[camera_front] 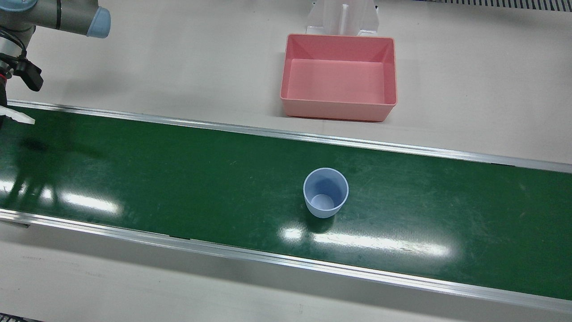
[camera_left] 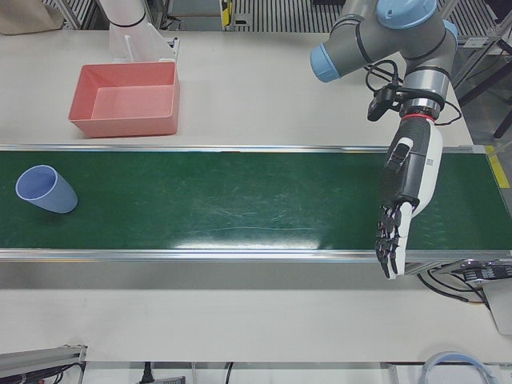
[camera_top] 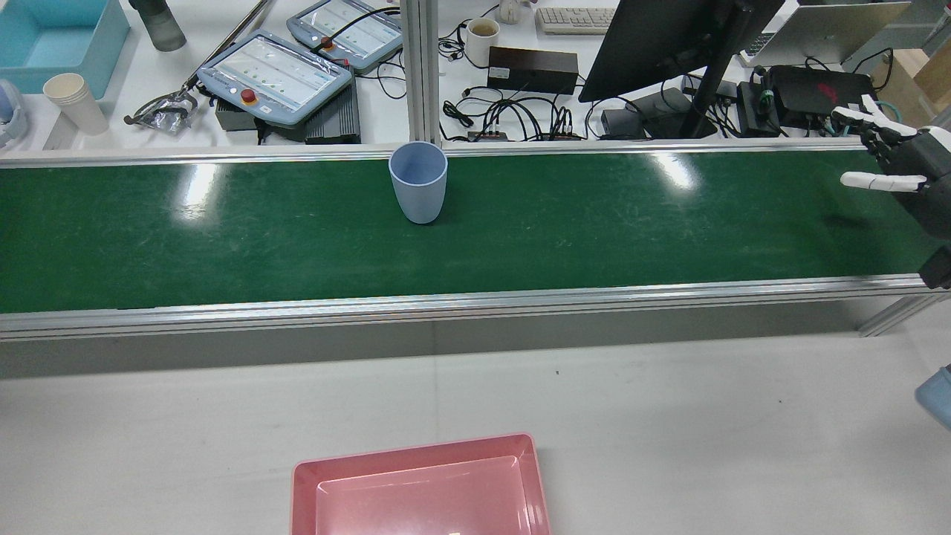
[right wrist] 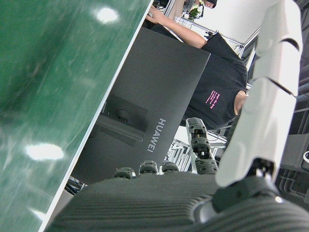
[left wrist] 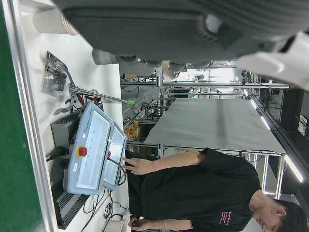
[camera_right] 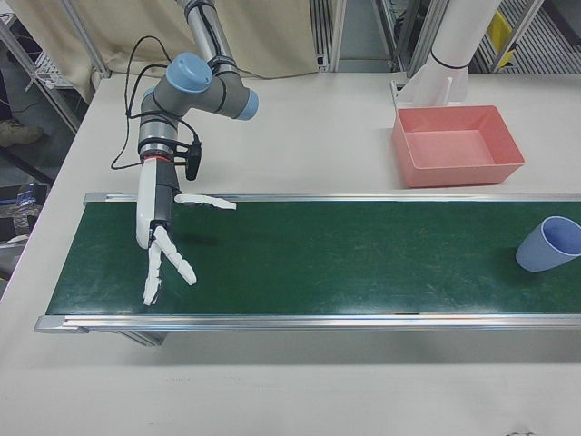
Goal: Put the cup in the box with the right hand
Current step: 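Open the right hand and move it toward the approaching blue cup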
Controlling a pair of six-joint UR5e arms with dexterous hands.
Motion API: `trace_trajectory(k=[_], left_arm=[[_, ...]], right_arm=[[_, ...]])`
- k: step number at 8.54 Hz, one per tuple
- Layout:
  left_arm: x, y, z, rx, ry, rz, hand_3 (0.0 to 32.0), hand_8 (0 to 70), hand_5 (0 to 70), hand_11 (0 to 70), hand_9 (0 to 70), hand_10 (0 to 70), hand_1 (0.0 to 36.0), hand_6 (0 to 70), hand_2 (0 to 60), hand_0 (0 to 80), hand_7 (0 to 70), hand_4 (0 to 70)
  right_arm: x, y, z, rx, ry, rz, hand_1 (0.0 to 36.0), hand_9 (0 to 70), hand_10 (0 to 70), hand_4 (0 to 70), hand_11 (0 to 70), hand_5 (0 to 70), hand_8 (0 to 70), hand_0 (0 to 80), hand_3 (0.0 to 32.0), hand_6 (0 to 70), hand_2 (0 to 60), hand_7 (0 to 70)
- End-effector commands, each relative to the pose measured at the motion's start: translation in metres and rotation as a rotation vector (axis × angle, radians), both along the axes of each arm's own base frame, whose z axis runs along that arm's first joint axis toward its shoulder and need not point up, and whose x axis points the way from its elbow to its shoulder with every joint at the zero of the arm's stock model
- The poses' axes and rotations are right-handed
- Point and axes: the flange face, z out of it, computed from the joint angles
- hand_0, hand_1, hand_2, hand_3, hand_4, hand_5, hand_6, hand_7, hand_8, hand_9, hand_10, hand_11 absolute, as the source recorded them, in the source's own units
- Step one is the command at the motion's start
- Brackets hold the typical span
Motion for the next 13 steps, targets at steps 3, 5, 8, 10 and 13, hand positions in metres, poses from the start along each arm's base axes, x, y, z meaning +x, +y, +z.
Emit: trace_trajectory(k=[3,5,8,10,13], left_arm=[[0.000,0.000,0.000,0.000,0.000,0.000,0.0,0.0,0.0,0.0,0.0,0.0,0.0,0.0,0.0,0.0,0.0,0.0],[0.000,0.000,0.000,0.000,0.000,0.000,0.0,0.0,0.0,0.0,0.0,0.0,0.0,0.0,0.0,0.0,0.0,0.0],[0.000,0.000,-0.001,0.000,0.000,0.000,0.0,0.0,0.0,0.0,0.0,0.0,0.0,0.0,0.0,0.0,0.0,0.0],[0.000,0.000,-0.001,0.002,0.000,0.000,0.0,0.0,0.0,0.0,0.0,0.0,0.0,0.0,0.0,0.0,0.0,0.0],[0.000,0.000,-0.001,0.002,0.000,0.000,0.0,0.0,0.0,0.0,0.0,0.0,0.0,0.0,0.0,0.0,0.0,0.0]], right_arm=[[-0.020,-0.011,-0.016,0.028,0.028,-0.022,18.6,0.6,0.0,0.0,0.0,5.3,2.6,49.3,0.0,2.1,9.5,1.5],[-0.036,-0.023,-0.030,0.053,0.024,-0.041,18.7,0.3,0.0,2.5,0.0,5.1,2.4,49.2,0.0,2.5,10.9,4.1],[-0.044,-0.023,-0.032,0.055,0.020,-0.046,18.7,0.2,0.0,3.0,0.0,5.0,2.3,49.2,0.0,2.6,11.0,4.5],[-0.052,-0.022,-0.035,0.061,0.016,-0.058,18.8,0.1,0.0,3.0,0.0,5.1,2.2,49.4,0.0,2.7,11.0,4.7],[-0.059,-0.021,-0.038,0.066,0.008,-0.072,18.7,0.0,0.0,1.2,0.0,5.1,2.0,49.3,0.0,2.4,10.8,3.8]])
